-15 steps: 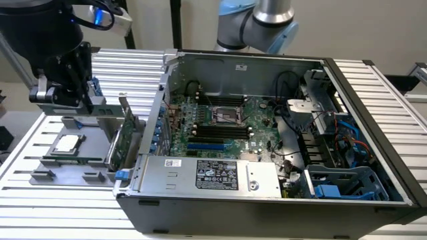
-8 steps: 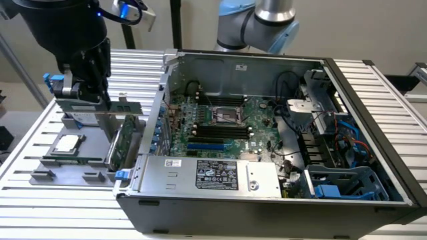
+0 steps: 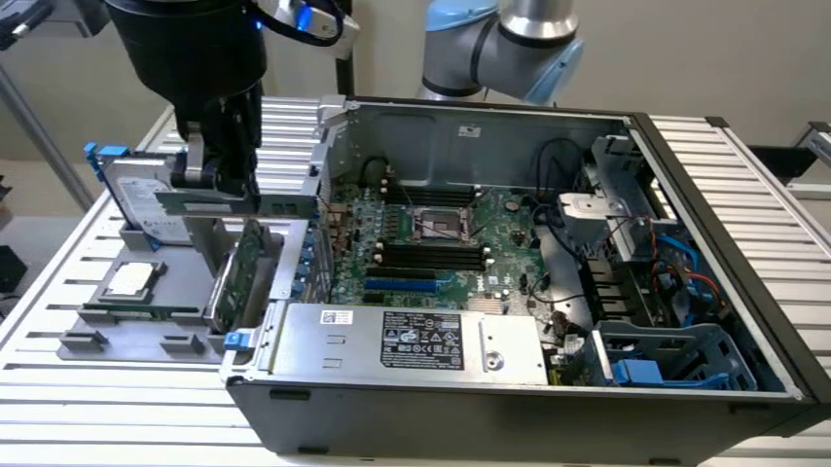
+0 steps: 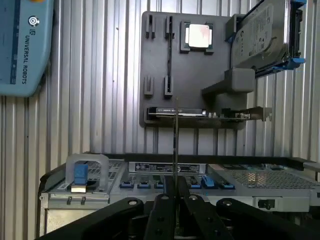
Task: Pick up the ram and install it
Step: 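Pick up the ram and move it above insertion slot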
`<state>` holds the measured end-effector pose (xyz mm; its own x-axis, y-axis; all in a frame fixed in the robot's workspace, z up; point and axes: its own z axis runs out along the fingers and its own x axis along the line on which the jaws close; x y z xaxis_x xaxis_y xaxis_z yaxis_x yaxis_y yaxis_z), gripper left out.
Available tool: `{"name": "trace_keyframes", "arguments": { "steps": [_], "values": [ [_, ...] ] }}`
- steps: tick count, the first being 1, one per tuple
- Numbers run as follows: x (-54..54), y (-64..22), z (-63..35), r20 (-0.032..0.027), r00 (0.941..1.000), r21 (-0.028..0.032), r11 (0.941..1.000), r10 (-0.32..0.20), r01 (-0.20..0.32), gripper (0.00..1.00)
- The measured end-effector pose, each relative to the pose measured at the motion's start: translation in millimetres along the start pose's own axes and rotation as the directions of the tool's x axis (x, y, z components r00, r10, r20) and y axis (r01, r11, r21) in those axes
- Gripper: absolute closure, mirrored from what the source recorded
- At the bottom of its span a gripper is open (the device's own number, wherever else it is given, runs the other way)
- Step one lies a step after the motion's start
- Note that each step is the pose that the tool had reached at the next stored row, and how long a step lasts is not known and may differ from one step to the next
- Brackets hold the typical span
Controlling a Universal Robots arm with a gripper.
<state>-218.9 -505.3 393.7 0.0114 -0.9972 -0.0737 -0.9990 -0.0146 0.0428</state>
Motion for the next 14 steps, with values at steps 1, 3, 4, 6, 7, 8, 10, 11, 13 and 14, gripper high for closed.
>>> {"name": "trace_keyframes", "arguments": {
  "steps": [1,3,4,6,7,8,10,11,13,14],
  "values": [
    [-0.5,-4.5,-0.2,0.0001,1.0000,-0.0002,1.0000,0.000,0.000,1.00],
    [-1.5,-14.0,-0.5,0.0002,1.0000,-0.0005,1.0000,0.000,0.000,1.00],
    [-2.1,-18.4,-0.7,0.0002,1.0000,-0.0008,1.0000,0.000,0.000,1.00],
    [-3.3,-27.4,-0.9,0.0002,1.0000,-0.0013,1.0000,0.000,0.000,1.00],
    [-3.9,-32.0,-1.2,0.0000,1.0000,-0.0017,1.0000,0.000,0.000,1.00],
    [-4.5,-36.3,-1.2,0.0003,1.0000,-0.0019,1.0000,0.000,0.000,1.00],
    [-5.8,-45.1,-1.6,0.0002,1.0000,-0.0030,1.0000,0.000,0.000,1.00],
    [-6.5,-49.4,-1.6,0.0003,1.0000,-0.0035,1.0000,0.000,0.000,1.00],
    [-8.5,-58.2,-1.8,0.0003,1.0000,-0.0048,1.0000,0.000,0.000,1.00],
    [-9.7,-62.3,-1.9,0.0002,1.0000,-0.0055,1.0000,0.000,0.000,1.00]
  ]
}}
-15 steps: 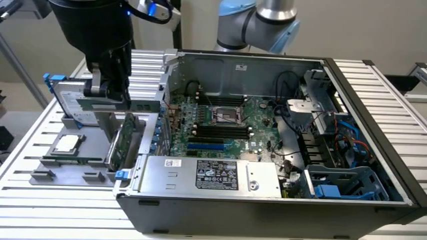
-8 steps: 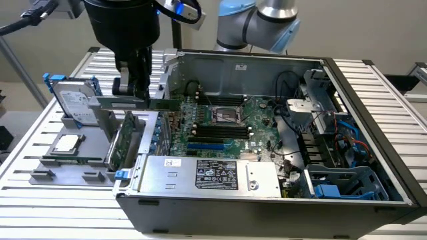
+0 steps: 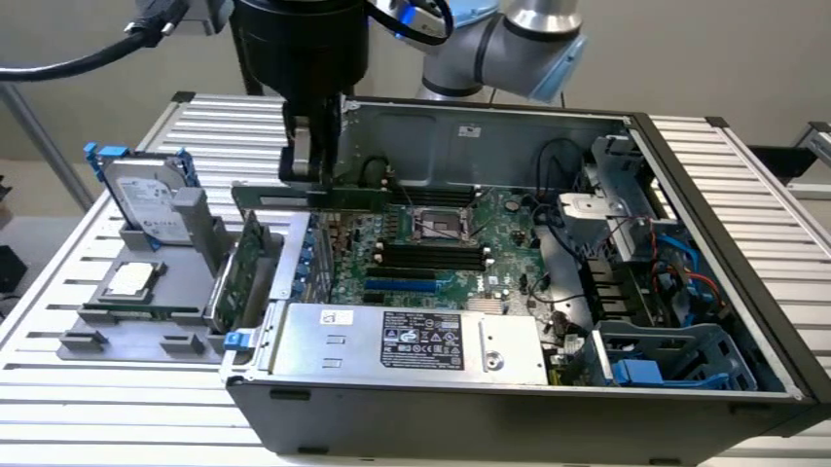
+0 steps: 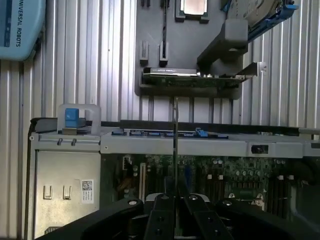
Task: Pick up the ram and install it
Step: 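Pick up the ram and move it above insertion slot, then insert the ram into the slot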
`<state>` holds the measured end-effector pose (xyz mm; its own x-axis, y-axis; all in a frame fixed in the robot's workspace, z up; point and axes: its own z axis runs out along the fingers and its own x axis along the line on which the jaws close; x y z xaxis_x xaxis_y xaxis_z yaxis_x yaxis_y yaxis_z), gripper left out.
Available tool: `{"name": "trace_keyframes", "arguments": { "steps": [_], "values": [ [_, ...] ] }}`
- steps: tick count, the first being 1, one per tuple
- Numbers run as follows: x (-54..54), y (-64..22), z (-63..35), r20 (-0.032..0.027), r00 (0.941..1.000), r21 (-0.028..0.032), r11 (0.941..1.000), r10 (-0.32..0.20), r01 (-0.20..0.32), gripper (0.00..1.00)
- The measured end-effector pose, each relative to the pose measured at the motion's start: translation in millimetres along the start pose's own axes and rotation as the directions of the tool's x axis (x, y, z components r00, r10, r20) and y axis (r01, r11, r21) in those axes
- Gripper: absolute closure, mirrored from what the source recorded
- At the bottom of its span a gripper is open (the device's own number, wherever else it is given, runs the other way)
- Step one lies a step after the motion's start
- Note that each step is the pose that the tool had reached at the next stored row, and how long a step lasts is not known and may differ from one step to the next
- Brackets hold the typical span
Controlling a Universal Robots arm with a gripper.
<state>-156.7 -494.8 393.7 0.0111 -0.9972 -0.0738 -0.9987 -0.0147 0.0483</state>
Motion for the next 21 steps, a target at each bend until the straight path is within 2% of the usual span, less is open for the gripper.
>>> {"name": "trace_keyframes", "arguments": {
  "steps": [9,21],
  "values": [
    [-15.1,-33.9,3.6,0.0002,1.0000,-0.0070,1.0000,0.001,-0.001,1.00],
    [-43.7,-78.1,21.6,0.0002,1.0000,-0.0140,0.9999,0.001,-0.001,1.00]
  ]
}}
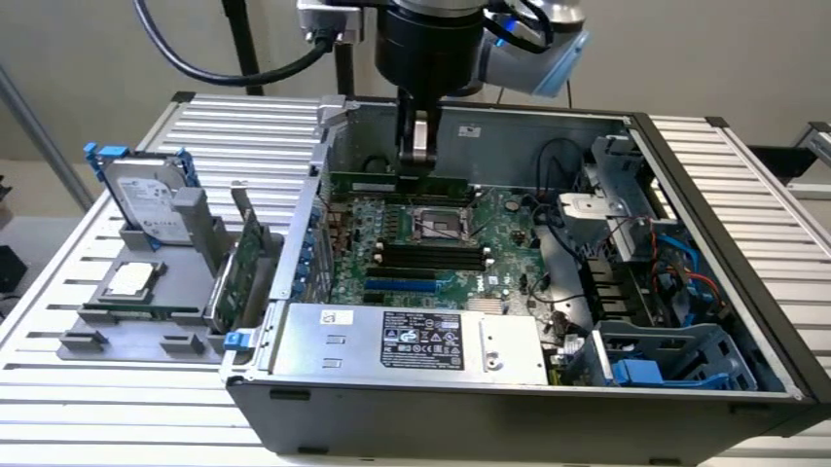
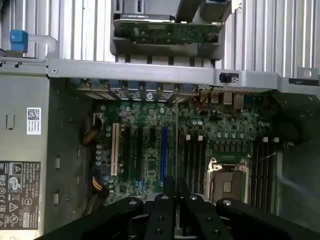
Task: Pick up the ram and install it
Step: 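Insert the ram into the slot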
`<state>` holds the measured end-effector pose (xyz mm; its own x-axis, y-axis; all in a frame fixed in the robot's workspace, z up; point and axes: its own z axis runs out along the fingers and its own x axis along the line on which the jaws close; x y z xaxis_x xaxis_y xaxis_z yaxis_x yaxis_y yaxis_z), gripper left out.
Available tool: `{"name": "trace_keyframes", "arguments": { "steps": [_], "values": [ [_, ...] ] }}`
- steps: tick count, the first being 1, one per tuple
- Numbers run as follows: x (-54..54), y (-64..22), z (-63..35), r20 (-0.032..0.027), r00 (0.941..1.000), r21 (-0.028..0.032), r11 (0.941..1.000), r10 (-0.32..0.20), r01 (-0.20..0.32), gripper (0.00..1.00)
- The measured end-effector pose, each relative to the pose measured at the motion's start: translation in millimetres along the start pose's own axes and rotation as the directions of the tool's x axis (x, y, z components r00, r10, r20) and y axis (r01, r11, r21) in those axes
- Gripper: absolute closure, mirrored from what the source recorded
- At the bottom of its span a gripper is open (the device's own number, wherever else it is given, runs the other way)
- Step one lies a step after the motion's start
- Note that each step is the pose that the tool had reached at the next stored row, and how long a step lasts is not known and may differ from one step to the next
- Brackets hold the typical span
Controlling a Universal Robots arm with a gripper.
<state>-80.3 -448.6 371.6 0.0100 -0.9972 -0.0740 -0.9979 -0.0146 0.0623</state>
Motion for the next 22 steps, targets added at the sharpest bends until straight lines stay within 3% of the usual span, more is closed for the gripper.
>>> {"name": "trace_keyframes", "arguments": {
  "steps": [5,11,22],
  "values": [
    [-16.1,-16.4,9.3,0.0000,1.0000,0.0001,1.0000,0.000,0.000,1.00],
    [-35.8,-30.3,20.9,0.0000,1.0000,0.0000,1.0000,0.000,0.000,1.00],
    [-48.5,-40.0,39.1,-0.0004,0.9999,0.0009,0.9999,0.012,-0.012,1.00]
  ]
}}
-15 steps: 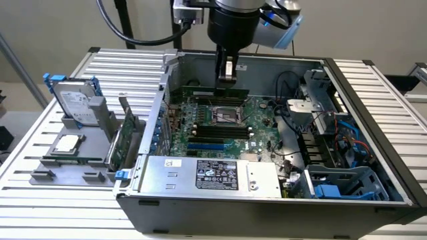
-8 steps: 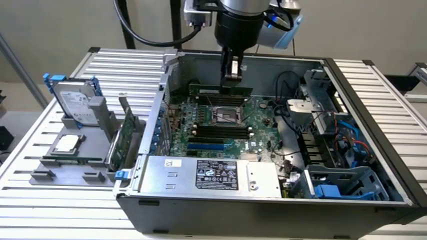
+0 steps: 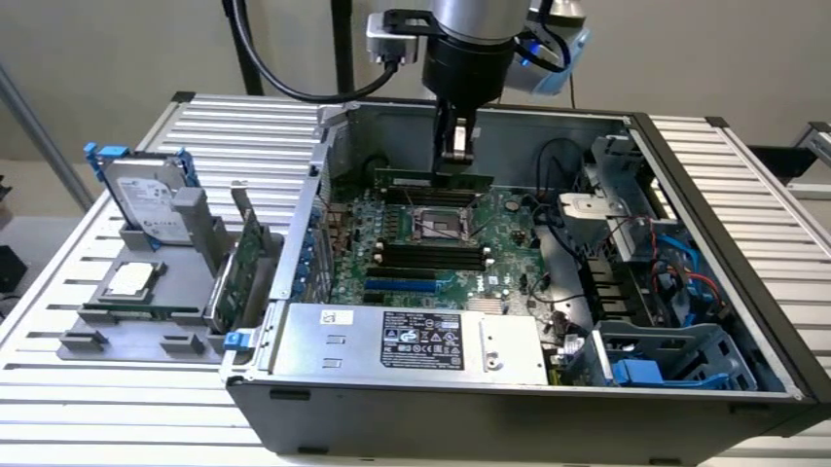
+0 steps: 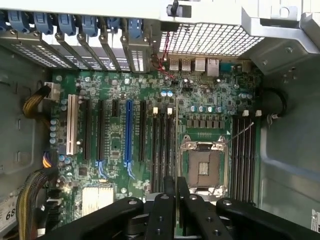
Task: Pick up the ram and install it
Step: 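Insert the ram into the slot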
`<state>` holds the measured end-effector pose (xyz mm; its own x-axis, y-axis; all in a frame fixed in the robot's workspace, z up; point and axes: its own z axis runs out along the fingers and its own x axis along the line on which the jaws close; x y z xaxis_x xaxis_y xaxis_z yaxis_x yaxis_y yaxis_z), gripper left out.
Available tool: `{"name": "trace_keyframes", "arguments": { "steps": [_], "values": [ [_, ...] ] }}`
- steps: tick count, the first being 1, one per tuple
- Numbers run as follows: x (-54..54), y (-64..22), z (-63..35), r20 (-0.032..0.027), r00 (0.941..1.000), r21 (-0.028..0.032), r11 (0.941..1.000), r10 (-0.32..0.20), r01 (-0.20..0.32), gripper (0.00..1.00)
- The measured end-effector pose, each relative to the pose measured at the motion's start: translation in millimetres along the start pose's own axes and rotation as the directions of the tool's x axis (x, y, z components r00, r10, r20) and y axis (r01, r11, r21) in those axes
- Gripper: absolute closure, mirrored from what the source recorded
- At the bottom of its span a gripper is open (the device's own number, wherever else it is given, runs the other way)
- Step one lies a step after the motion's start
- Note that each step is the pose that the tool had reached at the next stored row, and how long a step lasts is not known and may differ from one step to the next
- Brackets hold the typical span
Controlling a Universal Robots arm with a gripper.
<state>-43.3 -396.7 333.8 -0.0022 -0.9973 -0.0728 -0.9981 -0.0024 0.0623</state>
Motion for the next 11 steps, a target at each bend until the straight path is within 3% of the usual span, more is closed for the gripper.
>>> {"name": "trace_keyframes", "arguments": {
  "steps": [11],
  "values": [
    [0.0,0.0,0.0,-0.0001,1.0000,0.0000,1.0000,0.000,0.000,1.00]
  ]
}}
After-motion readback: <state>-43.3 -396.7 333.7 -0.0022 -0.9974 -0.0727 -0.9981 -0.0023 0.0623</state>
